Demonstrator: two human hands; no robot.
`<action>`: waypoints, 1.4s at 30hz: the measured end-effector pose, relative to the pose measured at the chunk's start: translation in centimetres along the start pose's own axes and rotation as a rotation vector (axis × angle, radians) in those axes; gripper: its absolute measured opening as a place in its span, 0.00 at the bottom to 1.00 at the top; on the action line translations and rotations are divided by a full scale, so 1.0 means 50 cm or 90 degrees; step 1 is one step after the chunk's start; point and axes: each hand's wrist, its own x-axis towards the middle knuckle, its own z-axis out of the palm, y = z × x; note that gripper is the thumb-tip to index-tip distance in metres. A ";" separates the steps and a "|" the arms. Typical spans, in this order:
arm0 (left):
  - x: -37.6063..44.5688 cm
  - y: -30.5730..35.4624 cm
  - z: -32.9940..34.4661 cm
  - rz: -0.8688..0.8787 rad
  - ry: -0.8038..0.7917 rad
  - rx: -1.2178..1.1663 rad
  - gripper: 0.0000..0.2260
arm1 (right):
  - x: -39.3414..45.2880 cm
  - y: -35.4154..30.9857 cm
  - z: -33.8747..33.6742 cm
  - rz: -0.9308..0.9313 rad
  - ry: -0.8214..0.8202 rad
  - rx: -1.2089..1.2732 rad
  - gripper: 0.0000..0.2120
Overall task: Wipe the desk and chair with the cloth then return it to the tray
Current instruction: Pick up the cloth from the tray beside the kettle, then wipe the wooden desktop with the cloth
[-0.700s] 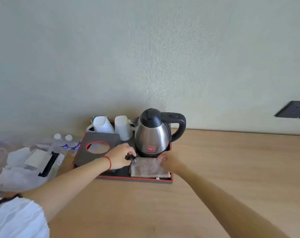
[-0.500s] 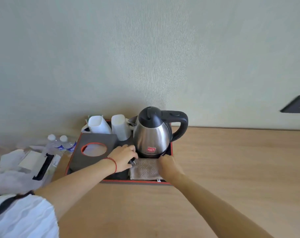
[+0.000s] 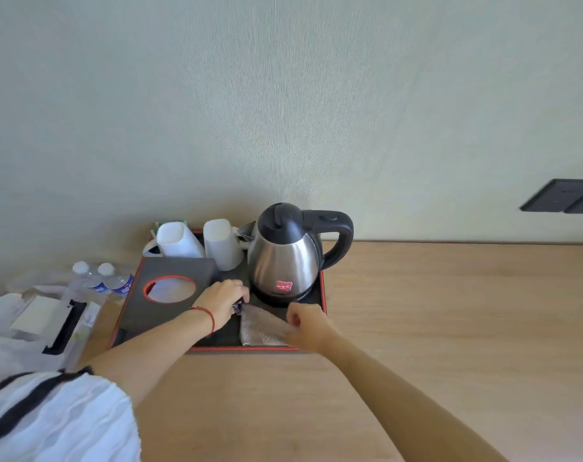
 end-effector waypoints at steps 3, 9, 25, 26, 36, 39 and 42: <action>-0.003 0.009 -0.004 -0.003 -0.025 -0.018 0.18 | -0.025 -0.001 -0.020 0.047 0.016 0.225 0.19; -0.047 0.074 -0.059 0.008 -0.101 -0.417 0.22 | -0.147 -0.004 -0.089 0.011 0.035 0.482 0.12; -0.234 0.540 -0.019 0.287 -0.044 -0.399 0.09 | -0.600 0.152 -0.035 0.054 0.343 0.429 0.09; -0.237 0.569 0.002 0.284 -0.054 -0.401 0.09 | -0.622 0.180 -0.028 0.064 0.354 0.421 0.09; -0.202 0.865 0.256 0.242 0.040 -0.324 0.15 | -0.817 0.482 -0.042 0.114 0.399 0.266 0.15; -0.173 0.941 0.338 0.250 0.018 -0.293 0.18 | -0.844 0.552 -0.050 0.141 0.439 0.165 0.12; -0.136 0.986 0.405 0.293 0.032 -0.129 0.19 | -0.851 0.606 -0.050 0.188 0.459 0.068 0.11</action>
